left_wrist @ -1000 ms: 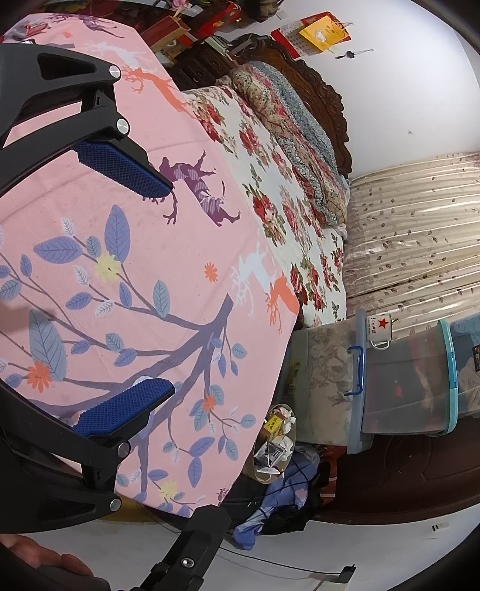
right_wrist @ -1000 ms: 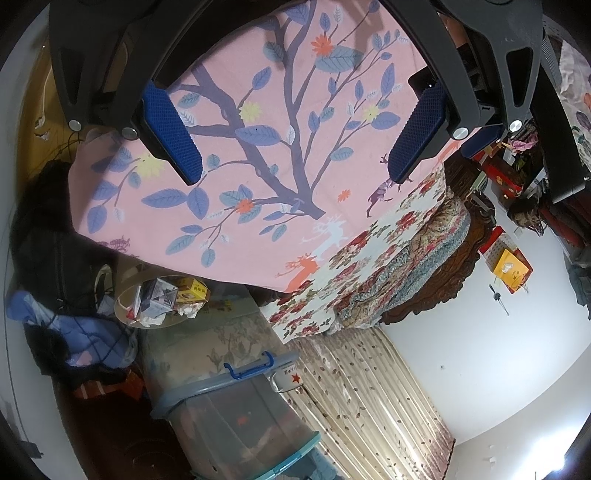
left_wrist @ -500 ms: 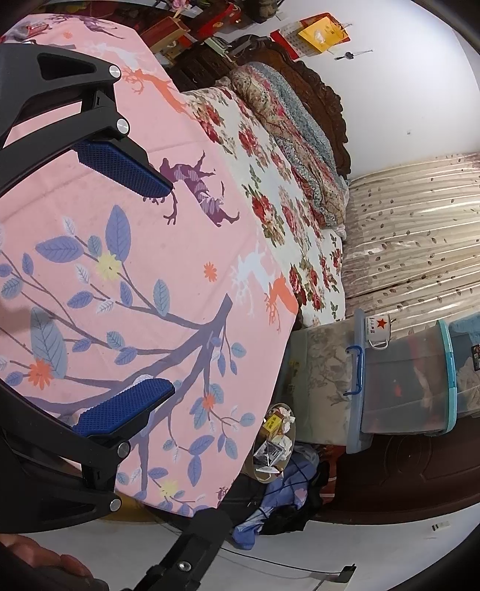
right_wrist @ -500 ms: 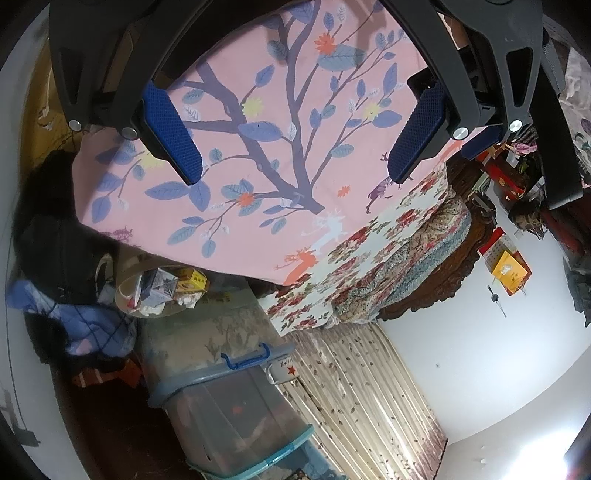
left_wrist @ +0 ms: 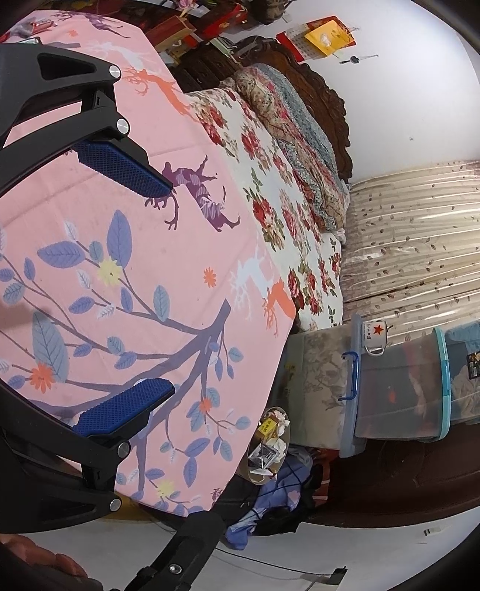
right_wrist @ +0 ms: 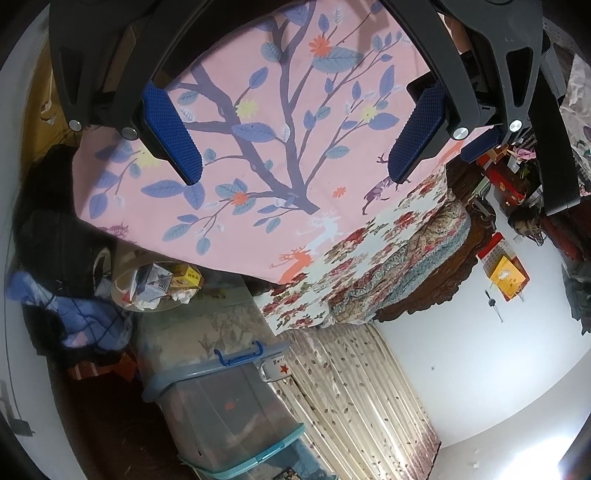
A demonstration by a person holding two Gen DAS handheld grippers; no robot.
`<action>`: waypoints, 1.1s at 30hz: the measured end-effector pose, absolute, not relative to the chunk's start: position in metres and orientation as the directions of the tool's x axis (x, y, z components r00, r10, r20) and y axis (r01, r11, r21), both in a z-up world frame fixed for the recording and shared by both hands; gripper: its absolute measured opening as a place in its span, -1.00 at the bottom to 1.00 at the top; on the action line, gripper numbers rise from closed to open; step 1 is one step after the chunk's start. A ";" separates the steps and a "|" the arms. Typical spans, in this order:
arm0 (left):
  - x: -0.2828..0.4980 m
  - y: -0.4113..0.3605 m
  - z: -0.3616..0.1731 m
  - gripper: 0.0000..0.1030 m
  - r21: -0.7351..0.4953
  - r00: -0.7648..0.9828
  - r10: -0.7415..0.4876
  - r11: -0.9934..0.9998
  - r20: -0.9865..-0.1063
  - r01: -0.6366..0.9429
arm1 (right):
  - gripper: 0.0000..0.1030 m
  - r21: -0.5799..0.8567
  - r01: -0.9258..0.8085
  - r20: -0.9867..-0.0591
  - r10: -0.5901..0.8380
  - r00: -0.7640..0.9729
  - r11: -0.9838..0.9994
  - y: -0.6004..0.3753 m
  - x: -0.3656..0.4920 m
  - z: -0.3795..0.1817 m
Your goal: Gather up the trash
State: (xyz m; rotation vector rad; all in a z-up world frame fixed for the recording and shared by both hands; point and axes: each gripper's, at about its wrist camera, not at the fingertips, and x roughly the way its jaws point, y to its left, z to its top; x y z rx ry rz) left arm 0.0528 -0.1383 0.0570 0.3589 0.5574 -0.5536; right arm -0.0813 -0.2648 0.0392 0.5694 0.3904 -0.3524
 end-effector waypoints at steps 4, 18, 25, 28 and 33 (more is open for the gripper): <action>0.053 -0.138 0.058 0.83 0.173 0.710 -0.395 0.793 -0.584 0.584 | 0.94 0.449 0.423 -0.446 -0.213 0.869 0.787 -0.265 -0.081 0.039; 0.051 -0.140 0.057 0.83 0.176 0.710 -0.394 0.792 -0.584 0.585 | 0.94 0.450 0.423 -0.446 -0.213 0.869 0.786 -0.266 -0.082 0.038; 0.051 -0.141 0.057 0.83 0.176 0.710 -0.394 0.792 -0.584 0.584 | 0.94 0.456 0.426 -0.449 -0.212 0.868 0.782 -0.266 -0.083 0.034; 0.051 -0.141 0.057 0.83 0.176 0.710 -0.393 0.792 -0.585 0.584 | 0.94 0.453 0.424 -0.447 -0.211 0.869 0.784 -0.266 -0.083 0.035; 0.051 -0.141 0.057 0.83 0.178 0.710 -0.394 0.791 -0.583 0.585 | 0.94 0.452 0.421 -0.446 -0.210 0.870 0.786 -0.265 -0.083 0.031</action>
